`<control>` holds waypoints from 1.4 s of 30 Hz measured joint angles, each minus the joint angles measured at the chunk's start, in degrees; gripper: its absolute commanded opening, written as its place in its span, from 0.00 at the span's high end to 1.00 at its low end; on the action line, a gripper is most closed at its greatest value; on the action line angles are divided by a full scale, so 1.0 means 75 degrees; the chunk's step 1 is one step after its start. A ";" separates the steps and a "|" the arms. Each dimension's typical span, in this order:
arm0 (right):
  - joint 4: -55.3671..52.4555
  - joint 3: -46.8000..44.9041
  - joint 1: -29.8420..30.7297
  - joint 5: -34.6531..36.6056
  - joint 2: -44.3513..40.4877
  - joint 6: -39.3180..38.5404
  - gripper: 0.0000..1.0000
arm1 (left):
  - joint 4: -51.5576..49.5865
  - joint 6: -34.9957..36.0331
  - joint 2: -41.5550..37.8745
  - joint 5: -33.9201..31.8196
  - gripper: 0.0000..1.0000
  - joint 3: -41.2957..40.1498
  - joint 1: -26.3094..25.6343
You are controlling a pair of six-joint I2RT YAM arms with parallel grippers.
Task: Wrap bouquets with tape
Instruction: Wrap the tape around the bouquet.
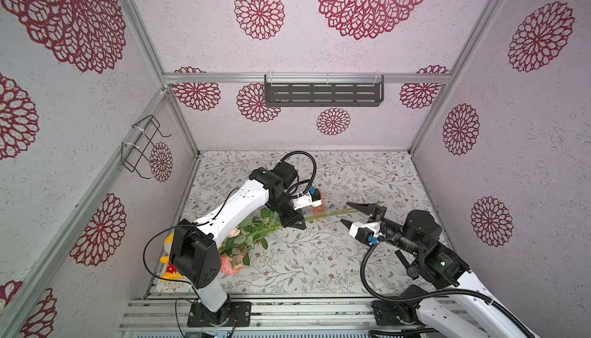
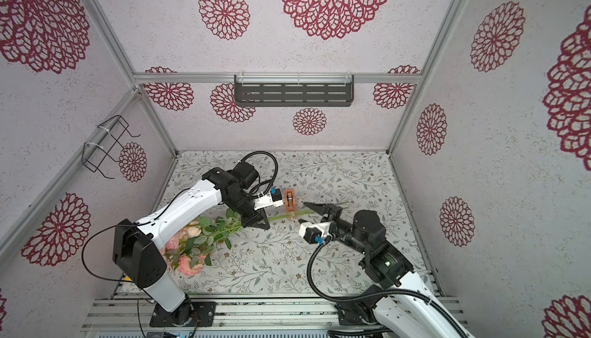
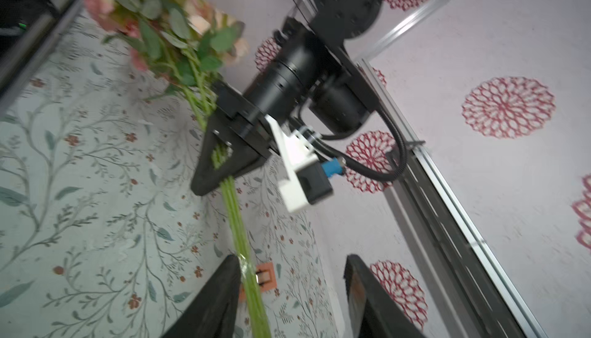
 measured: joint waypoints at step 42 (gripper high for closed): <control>-0.0187 0.0676 -0.0169 -0.0111 0.2212 -0.0009 0.44 | -0.0163 0.0096 0.0140 0.0172 1.00 0.0105 -0.0038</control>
